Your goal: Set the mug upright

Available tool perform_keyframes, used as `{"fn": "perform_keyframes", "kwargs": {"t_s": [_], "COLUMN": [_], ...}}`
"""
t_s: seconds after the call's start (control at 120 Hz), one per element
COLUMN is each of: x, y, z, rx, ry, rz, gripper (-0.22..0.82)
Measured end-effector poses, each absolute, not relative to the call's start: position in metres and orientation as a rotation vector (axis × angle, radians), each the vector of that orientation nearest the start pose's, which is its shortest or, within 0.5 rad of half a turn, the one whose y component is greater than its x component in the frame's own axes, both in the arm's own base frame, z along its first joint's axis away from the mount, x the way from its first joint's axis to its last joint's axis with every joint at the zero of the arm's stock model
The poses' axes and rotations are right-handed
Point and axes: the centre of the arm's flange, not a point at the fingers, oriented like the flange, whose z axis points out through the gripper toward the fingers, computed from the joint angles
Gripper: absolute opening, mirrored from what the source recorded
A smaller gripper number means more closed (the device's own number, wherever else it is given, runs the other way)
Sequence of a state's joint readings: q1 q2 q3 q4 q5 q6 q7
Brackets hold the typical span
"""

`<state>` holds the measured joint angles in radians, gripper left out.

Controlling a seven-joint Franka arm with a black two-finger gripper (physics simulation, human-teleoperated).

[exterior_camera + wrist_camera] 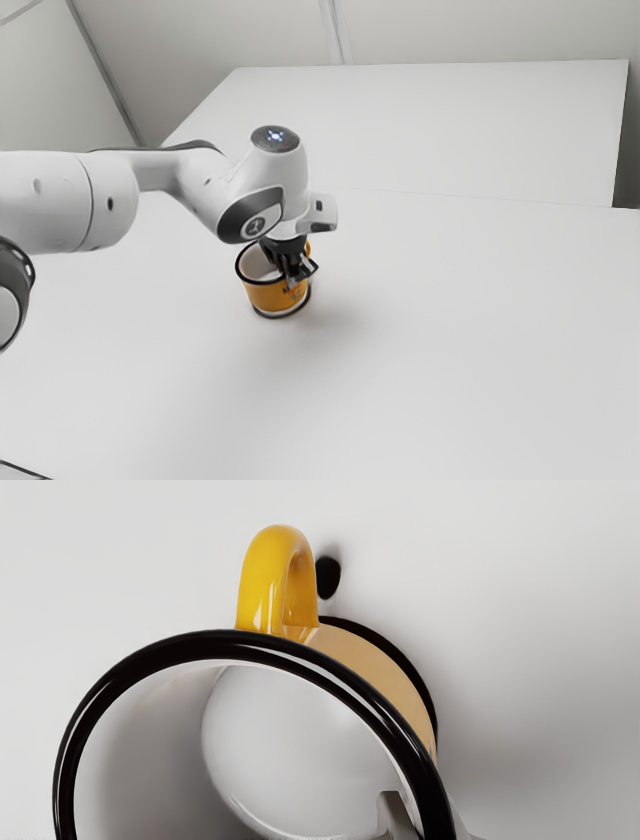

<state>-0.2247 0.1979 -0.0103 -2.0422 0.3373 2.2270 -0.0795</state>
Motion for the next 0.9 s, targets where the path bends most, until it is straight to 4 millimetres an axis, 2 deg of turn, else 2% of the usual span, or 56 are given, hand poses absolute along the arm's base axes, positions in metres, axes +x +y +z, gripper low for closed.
{"fn": "perform_keyframes", "kwargs": {"t_s": [0.1, 0.167, 0.25, 0.333, 0.467, 0.633, 0.7, 0.8, 0.9], "x": [0.569, 0.568, 0.567, 0.567, 0.566, 0.562, 0.567, 0.597, 0.61], "y": [-0.127, -0.127, -0.127, -0.127, -0.129, -0.131, -0.13, -0.122, -0.102], "z": [0.345, 0.343, 0.342, 0.345, 0.369, 0.4, 0.425, 0.498, 0.563], "rx": [-2.836, -2.84, -2.848, -2.857, -2.866, -2.917, -2.967, -3.038, -3.062], "ry": [0.505, 0.495, 0.483, 0.473, 0.46, 0.412, 0.358, 0.25, 0.197], "rz": [-0.042, -0.038, -0.032, -0.038, -0.096, -0.155, -0.206, -0.306, -0.355], "gripper": [-0.18, -0.13, -0.04, 0.12, 0.33, 0.47, 0.5, 0.53, 0.55]}}
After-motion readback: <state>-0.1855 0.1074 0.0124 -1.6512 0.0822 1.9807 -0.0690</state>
